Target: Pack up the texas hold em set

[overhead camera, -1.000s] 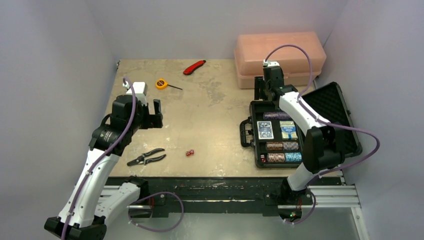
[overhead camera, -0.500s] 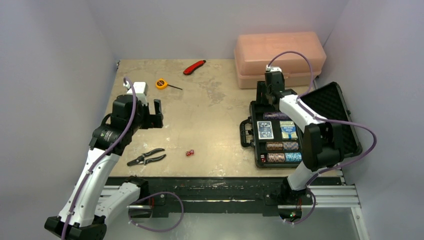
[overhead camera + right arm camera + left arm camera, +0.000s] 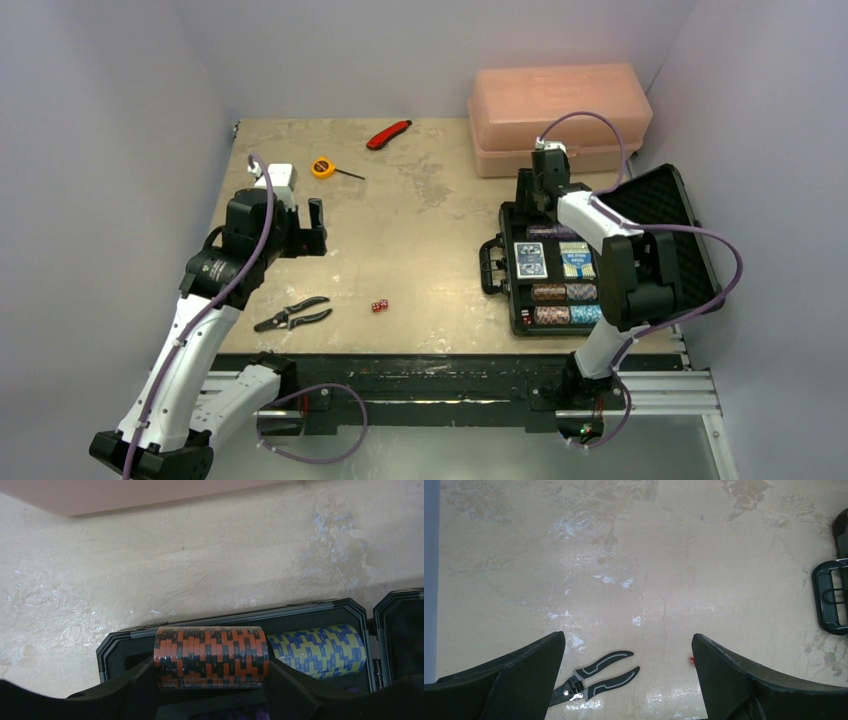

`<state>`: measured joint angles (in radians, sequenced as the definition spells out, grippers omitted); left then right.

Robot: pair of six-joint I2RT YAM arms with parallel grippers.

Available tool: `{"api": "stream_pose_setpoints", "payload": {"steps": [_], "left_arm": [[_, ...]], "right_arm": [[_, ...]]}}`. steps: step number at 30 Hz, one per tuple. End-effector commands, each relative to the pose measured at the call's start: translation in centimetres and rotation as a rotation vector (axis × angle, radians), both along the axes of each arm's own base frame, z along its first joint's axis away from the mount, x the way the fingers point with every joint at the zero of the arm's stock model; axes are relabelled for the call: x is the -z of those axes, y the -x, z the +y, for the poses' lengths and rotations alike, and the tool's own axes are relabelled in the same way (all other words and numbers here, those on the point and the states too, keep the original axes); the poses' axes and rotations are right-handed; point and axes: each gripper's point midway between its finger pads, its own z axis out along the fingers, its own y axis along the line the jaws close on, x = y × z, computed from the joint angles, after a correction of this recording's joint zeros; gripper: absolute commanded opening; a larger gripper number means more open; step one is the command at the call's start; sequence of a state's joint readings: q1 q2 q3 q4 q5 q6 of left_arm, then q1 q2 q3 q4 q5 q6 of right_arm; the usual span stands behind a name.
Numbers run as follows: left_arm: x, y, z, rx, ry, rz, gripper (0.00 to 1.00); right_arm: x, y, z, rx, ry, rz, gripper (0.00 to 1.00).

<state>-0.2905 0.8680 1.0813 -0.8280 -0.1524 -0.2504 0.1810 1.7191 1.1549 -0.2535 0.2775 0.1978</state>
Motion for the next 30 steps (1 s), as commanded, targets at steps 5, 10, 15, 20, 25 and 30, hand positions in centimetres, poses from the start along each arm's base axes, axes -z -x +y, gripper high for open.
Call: {"api": "stream_pose_setpoints", "payload": {"steps": [5,10,15,20,25,30], "left_arm": [[-0.3,-0.5,-0.3,0.006,0.011,-0.019,0.98],[-0.3,-0.5,-0.3,0.005,0.010,-0.020,0.98],[-0.3,-0.5,-0.3,0.004,0.009,-0.019,0.98],[-0.2,-0.6,-0.3,0.006,0.008,-0.015,0.98],[-0.1,-0.6,-0.4,0.006,0.007,-0.013,0.98],[-0.1,-0.6,-0.4,0.006,0.007,-0.012,0.98]], "right_arm": [[-1.5,-1.8,-0.4,0.024,-0.018,-0.085,0.00],[-1.7,-1.6,-0.2,0.017,-0.026,-0.083,0.00],[-2.0,-0.9,-0.4,0.021,-0.028,-0.091,0.00],[-1.8,-0.4,-0.5,0.025,-0.029,-0.086,0.00],[-2.1,-0.1,-0.4,0.026,-0.038,-0.094,0.00],[-2.8,0.4,-0.4,0.029,-0.050,-0.107,0.00]]}}
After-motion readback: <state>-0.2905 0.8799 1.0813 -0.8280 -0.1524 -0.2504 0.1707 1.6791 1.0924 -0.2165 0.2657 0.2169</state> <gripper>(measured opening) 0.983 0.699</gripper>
